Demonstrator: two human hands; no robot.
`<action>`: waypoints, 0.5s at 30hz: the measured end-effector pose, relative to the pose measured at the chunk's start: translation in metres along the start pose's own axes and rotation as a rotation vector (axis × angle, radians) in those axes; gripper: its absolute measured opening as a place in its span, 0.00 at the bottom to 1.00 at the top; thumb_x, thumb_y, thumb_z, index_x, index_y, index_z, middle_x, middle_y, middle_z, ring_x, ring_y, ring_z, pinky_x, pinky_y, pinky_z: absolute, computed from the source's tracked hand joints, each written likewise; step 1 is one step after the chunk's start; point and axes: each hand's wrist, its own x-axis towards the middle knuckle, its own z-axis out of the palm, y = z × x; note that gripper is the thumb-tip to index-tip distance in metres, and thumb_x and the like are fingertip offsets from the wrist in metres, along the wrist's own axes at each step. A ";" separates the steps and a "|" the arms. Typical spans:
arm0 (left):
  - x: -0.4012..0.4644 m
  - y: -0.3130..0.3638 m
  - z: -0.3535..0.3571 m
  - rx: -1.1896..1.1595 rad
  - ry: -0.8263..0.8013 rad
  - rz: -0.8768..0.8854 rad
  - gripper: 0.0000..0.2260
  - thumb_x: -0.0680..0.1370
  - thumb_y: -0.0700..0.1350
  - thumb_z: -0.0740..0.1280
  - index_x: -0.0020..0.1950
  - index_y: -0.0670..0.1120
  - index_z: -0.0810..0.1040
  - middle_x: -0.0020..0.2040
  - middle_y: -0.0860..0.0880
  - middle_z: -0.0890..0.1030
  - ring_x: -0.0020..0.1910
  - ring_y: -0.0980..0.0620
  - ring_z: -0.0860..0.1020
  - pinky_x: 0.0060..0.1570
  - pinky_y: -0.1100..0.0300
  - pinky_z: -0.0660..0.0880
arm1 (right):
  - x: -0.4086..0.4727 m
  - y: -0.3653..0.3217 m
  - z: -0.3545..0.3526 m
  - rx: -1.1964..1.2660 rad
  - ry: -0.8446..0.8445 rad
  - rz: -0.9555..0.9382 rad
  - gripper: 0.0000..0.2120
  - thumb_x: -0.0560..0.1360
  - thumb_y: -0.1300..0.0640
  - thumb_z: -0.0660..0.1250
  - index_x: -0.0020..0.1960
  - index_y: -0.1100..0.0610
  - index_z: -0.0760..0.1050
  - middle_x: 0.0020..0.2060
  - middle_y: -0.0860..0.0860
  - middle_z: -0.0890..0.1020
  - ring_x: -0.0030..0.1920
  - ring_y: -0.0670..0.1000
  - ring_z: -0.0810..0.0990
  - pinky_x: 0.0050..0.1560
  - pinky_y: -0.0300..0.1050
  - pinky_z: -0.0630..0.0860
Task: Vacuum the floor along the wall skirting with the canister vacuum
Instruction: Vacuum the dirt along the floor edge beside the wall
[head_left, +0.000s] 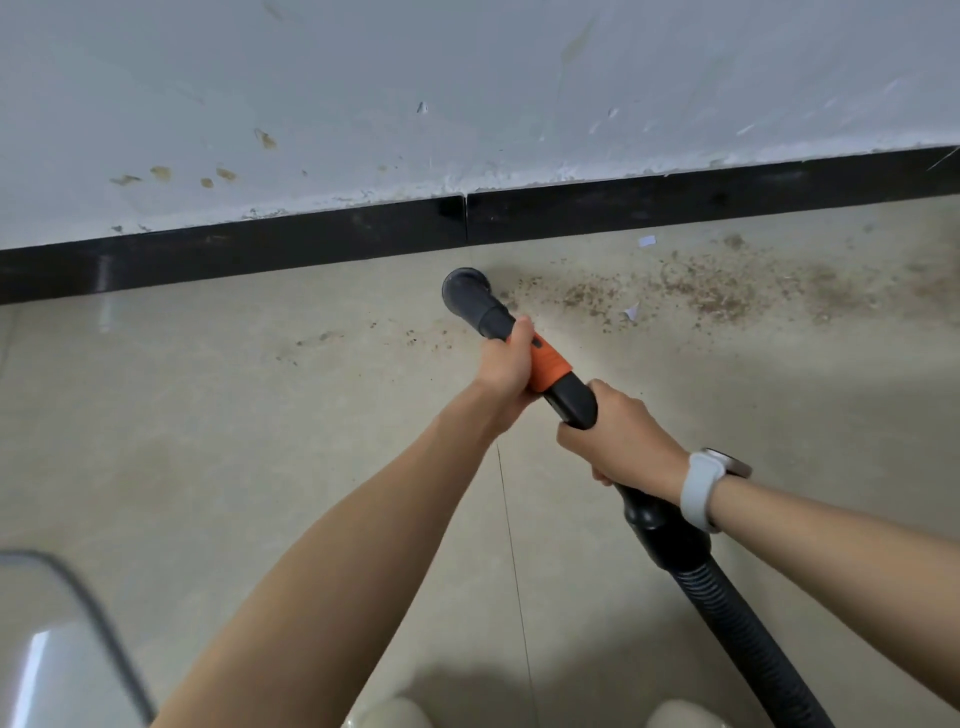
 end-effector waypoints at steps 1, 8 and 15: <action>-0.002 -0.006 0.000 0.014 0.008 0.004 0.11 0.81 0.48 0.59 0.52 0.40 0.67 0.42 0.45 0.70 0.39 0.48 0.73 0.36 0.54 0.75 | -0.004 0.004 0.000 -0.002 -0.014 -0.002 0.05 0.71 0.57 0.62 0.44 0.55 0.66 0.31 0.53 0.77 0.24 0.52 0.76 0.27 0.41 0.73; -0.026 -0.019 -0.032 0.029 0.097 0.105 0.10 0.81 0.48 0.59 0.46 0.42 0.66 0.37 0.47 0.68 0.35 0.52 0.71 0.34 0.57 0.74 | -0.022 0.001 0.022 -0.025 -0.046 -0.099 0.08 0.71 0.55 0.65 0.43 0.55 0.66 0.34 0.52 0.76 0.28 0.53 0.75 0.31 0.44 0.73; -0.046 0.006 -0.113 -0.111 0.351 0.173 0.09 0.80 0.47 0.58 0.46 0.42 0.68 0.38 0.46 0.69 0.37 0.51 0.71 0.36 0.58 0.72 | -0.012 -0.070 0.062 -0.173 -0.216 -0.293 0.10 0.71 0.55 0.65 0.45 0.55 0.64 0.35 0.50 0.74 0.30 0.52 0.73 0.32 0.44 0.70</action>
